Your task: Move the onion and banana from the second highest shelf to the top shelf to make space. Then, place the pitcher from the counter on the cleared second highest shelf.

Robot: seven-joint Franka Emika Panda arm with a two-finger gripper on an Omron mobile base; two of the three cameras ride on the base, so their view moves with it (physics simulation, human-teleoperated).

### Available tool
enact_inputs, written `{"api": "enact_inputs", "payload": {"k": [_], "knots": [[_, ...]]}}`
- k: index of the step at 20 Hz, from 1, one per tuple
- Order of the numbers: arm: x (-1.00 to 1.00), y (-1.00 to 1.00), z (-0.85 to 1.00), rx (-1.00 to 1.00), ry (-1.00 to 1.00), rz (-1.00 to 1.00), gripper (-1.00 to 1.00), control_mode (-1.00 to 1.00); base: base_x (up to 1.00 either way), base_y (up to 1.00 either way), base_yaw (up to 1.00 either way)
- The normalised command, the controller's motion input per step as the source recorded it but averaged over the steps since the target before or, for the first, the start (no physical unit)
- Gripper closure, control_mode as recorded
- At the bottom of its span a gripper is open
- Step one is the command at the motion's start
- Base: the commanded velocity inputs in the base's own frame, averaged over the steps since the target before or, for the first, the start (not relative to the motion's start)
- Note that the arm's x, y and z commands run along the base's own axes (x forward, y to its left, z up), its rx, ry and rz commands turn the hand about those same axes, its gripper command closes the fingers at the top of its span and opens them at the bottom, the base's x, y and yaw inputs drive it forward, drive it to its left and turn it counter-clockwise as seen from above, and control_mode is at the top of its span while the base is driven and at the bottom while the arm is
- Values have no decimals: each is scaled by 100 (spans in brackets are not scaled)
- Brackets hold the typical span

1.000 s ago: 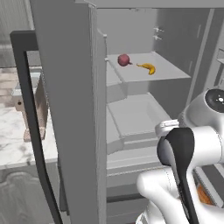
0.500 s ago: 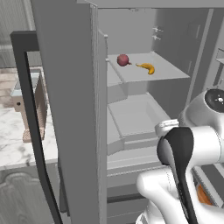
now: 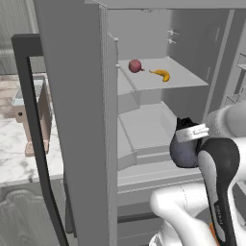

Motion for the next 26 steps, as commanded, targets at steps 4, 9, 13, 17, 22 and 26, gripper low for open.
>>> {"api": "enact_inputs", "payload": {"k": [4, 9, 13, 17, 22, 26], "knots": [[19, 0, -7, 0, -31, 25, 100, -100, 0, 0, 0], [25, 2, -24, -2, -29, 14, 100, -100, 0, 0, 0], [39, 9, -44, 0, -18, 1, 100, -100, 0, 0, 0], [50, 19, -53, -2, -9, 0, 100, -100, 0, 0, 0], [58, 22, -55, -3, -5, 0, 100, -100, 0, 0, 0], [51, 16, -54, -2, -7, 0, 100, -100, 0, 0, 0]]}}
